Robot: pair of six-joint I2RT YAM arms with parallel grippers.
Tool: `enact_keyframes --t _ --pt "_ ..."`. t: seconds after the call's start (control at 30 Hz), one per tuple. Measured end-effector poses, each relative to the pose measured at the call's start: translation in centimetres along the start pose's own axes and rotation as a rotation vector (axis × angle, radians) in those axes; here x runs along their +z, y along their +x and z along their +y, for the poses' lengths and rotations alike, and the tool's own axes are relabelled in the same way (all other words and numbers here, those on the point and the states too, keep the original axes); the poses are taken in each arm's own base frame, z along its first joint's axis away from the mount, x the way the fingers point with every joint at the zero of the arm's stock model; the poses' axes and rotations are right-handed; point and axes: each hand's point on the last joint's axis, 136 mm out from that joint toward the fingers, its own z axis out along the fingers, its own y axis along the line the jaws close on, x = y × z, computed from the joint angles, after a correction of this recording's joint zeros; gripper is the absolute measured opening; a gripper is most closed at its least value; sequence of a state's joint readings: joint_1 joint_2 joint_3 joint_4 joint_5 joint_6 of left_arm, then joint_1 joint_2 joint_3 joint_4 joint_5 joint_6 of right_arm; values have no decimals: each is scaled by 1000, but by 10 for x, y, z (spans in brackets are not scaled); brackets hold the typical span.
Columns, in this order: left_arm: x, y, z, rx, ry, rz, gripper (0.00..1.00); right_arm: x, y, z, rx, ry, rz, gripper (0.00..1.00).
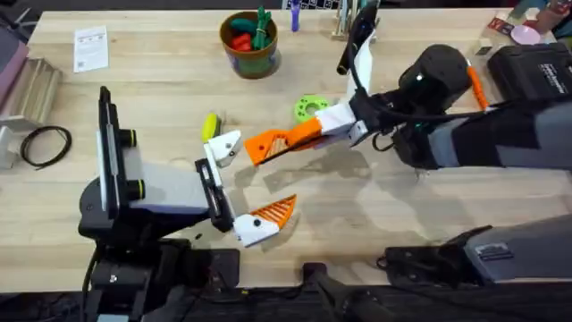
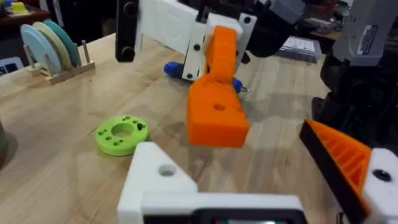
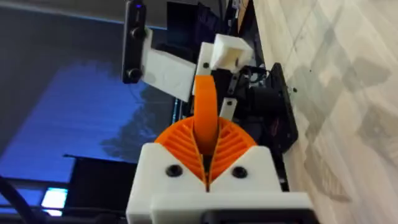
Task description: Pick up the gripper from the table and insert it into the empty holder that is missing its gripper. Then pick up a screw, insert it into the mounting hole, and use the screwdriver to tighten it. Finally, clean up the table by picking up the vegetable and placing it into the bucket.
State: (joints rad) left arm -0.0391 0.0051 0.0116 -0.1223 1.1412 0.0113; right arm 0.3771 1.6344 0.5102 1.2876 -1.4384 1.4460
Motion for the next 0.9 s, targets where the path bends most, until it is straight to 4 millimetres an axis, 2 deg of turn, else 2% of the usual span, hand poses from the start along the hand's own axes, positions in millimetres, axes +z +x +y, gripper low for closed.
enact_keyframes --t 0.3,0.9 --pt "0 0 0 0 0 0 986 4 2 -27 153 7 15 9" --pt "0 0 0 0 0 0 985 20 -2 -28 135 10 -17 8"
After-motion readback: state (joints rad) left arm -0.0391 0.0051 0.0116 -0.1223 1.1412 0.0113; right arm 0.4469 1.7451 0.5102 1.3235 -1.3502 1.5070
